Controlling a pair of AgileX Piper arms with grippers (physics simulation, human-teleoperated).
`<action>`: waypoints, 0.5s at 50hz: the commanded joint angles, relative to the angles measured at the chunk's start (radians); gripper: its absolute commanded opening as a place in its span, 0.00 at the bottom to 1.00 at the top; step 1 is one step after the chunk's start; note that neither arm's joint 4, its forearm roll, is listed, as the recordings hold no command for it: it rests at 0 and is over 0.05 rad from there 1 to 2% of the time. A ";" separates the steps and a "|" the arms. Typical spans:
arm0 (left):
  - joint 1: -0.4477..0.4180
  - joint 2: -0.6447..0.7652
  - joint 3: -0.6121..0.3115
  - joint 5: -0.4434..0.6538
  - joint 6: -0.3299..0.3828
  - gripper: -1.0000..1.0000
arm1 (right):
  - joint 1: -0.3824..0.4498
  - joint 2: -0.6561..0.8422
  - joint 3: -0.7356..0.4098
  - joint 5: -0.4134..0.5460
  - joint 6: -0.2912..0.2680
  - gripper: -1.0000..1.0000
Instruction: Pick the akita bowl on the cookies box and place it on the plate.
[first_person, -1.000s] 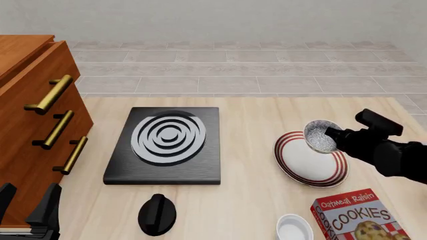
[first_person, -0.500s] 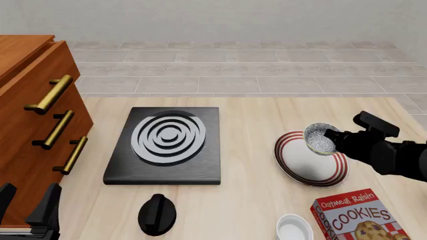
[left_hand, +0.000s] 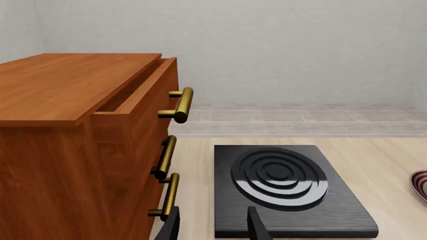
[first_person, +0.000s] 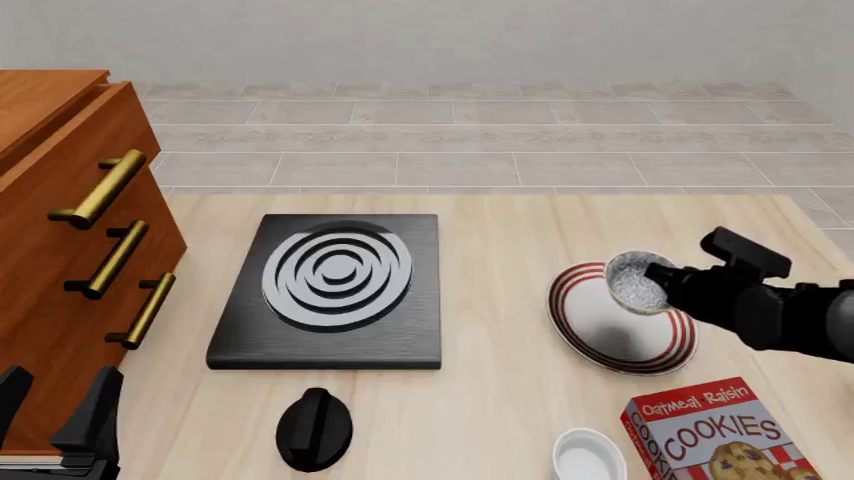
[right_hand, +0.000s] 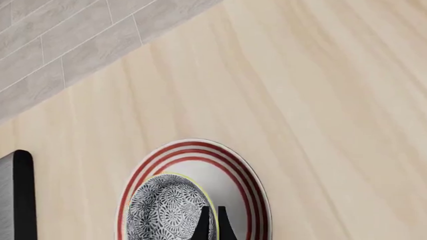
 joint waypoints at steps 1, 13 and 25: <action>0.000 0.000 0.000 0.000 0.000 1.00 | 0.004 0.015 -0.002 -0.014 0.006 0.00; 0.000 0.000 0.000 0.000 0.000 1.00 | 0.020 0.038 0.000 -0.032 0.013 0.00; 0.000 0.000 0.000 0.000 0.000 1.00 | 0.031 0.055 0.007 -0.050 0.021 0.00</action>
